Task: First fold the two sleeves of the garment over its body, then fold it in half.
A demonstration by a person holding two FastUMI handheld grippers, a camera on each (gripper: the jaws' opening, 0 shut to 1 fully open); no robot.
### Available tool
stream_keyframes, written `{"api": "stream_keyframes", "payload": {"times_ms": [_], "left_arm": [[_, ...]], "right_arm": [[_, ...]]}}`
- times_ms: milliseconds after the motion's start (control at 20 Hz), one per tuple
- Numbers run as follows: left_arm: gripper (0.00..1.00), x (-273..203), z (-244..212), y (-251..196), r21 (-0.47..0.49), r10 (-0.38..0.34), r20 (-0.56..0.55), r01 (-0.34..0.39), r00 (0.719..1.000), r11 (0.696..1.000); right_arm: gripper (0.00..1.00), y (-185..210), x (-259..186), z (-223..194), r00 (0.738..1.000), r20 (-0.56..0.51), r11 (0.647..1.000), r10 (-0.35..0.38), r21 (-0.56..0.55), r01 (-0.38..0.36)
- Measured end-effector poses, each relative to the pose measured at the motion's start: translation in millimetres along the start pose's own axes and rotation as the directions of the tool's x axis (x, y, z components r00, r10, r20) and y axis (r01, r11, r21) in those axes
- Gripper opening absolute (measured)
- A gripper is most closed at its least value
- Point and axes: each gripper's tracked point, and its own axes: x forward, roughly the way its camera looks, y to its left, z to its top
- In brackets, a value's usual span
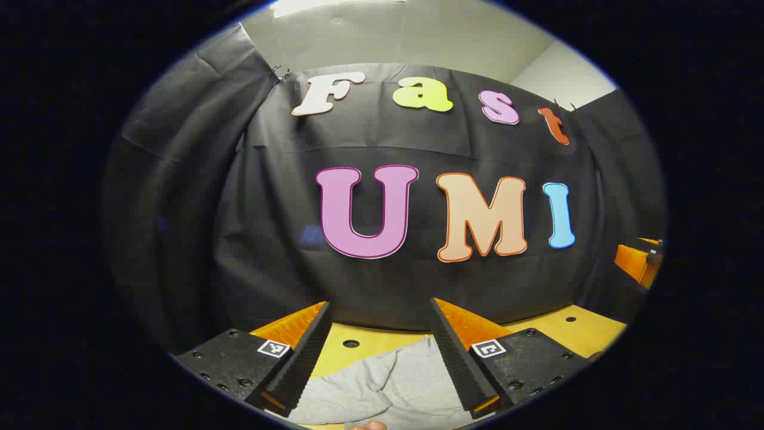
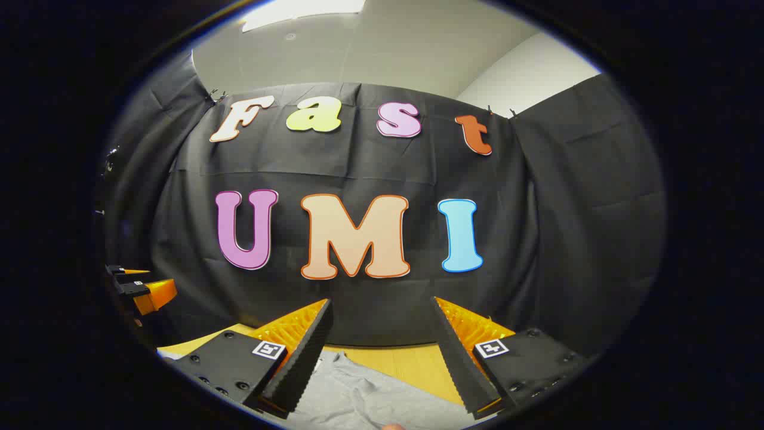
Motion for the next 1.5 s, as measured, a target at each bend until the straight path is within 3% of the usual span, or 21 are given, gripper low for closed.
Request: {"api": "stream_keyframes", "payload": {"times_ms": [950, 1050, 1250, 1500], "left_arm": [[0.94, -6.8, 8.4, -21.0, 0.042, -0.028, 0.014, 0.027, 1.0, 0.999], [0.94, -8.0, 6.7, -21.7, 0.037, -0.03, 0.01, 0.03, 1.0, 0.999], [0.93, -9.0, 5.4, -24.0, 0.035, -0.035, 0.008, 0.034, 0.999, 0.999], [0.93, -5.8, 5.5, -25.1, 0.037, -0.038, 0.007, 0.038, 0.999, 0.999]], "right_arm": [[0.96, -26.3, 2.6, 5.5, 1.0, 0.022, 1.0, 0.003, -0.027, -0.002], [1.0, -32.2, 2.5, 7.6, 0.999, 0.037, 0.998, 0.002, -0.058, 0.0], [0.99, -59.6, 4.6, 3.0, 0.999, 0.034, 0.993, -0.032, -0.116, 0.036], [0.99, -117.4, 2.5, -18.9, 0.99, -0.021, 0.981, -0.142, -0.137, 0.138]]}}
